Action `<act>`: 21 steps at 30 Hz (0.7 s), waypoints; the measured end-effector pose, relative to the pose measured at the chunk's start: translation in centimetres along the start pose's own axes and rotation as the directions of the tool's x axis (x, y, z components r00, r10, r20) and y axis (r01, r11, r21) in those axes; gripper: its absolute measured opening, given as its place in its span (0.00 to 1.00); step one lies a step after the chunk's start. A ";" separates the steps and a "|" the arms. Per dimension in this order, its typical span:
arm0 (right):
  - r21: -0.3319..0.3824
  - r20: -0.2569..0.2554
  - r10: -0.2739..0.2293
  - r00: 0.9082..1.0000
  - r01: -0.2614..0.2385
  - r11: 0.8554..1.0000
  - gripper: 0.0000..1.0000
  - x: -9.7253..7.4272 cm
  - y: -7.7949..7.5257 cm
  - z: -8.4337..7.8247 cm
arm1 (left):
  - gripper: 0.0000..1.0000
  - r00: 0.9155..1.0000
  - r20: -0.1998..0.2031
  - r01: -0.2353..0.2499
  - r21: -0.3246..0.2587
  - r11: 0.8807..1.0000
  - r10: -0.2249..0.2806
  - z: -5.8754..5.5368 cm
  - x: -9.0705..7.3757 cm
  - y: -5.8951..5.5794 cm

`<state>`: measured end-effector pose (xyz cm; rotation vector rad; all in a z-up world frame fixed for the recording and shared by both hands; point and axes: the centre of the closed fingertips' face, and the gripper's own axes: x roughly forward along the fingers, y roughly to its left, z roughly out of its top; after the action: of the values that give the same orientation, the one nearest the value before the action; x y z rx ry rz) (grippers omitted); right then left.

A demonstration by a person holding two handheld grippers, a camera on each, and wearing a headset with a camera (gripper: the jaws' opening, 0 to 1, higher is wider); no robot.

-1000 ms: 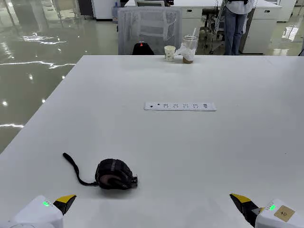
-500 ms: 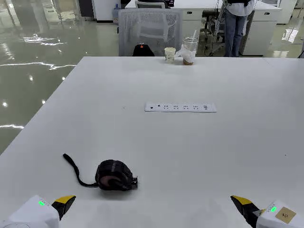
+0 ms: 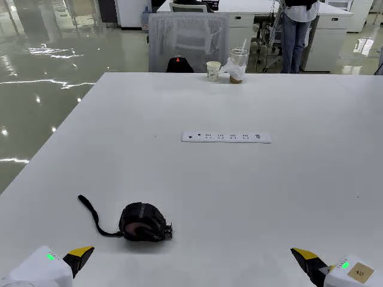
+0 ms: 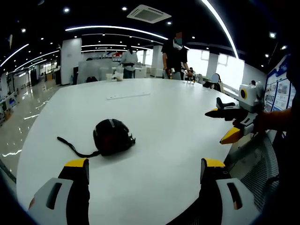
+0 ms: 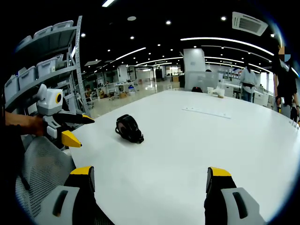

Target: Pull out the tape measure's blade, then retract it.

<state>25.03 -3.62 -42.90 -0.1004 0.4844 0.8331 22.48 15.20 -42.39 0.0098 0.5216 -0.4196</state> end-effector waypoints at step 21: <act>0.002 -0.013 0.007 1.000 -0.007 1.000 0.99 0.1 0.2 -0.2 | 0.99 0.999 0.026 -0.019 0.034 0.999 0.018 0.7 -0.1 0.4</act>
<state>24.86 -3.52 -43.11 -0.1024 0.4976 0.8389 22.89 15.50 -41.75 0.0421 0.4889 -0.4097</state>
